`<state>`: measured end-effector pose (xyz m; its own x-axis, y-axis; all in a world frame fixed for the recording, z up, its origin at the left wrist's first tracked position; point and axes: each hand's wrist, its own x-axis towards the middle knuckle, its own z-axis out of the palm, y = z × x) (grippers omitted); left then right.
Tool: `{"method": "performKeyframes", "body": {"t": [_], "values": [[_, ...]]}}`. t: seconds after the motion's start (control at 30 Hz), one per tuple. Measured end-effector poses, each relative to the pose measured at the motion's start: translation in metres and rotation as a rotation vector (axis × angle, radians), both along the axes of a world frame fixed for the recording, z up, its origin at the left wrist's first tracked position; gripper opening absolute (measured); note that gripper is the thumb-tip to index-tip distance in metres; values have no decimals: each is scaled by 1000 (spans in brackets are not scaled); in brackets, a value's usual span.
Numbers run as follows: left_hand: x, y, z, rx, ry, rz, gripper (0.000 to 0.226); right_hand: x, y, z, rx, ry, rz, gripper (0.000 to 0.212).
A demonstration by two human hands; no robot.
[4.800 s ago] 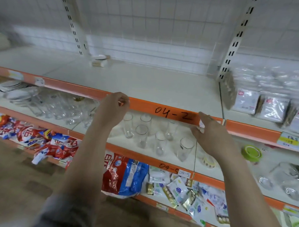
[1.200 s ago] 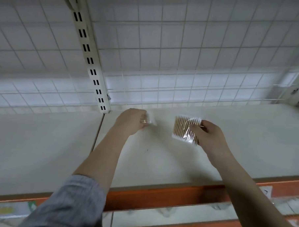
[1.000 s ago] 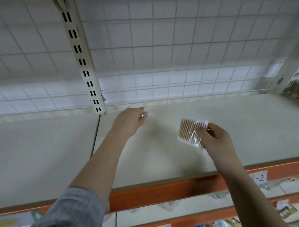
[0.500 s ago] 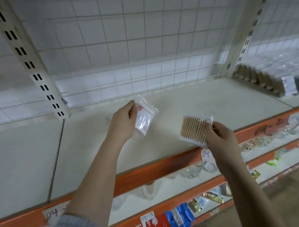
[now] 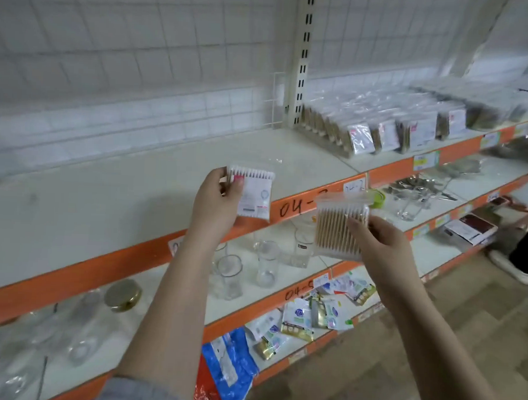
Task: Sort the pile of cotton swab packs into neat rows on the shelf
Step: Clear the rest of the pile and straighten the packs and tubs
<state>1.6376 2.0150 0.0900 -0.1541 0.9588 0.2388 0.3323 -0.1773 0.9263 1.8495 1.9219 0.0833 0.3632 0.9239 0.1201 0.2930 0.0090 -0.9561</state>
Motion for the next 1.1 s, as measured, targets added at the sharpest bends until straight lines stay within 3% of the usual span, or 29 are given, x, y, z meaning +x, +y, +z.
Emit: {"method": "performKeyframes", "body": {"t": [0.2, 0.5, 0.83, 1.1], "values": [[99, -1, 4, -40, -38, -29, 21, 87, -20, -2, -23, 20, -69, 25], [190, 46, 8, -49, -77, -37, 24, 172, 5, -11, -11, 5, -173, 22], [268, 142, 6, -46, -71, -48, 25, 248, 125, 5, 25, -85, -132, 30], [289, 182, -2, -99, -6, 48, 19, 282, 209, 21, 93, -39, -114, 39]]}}
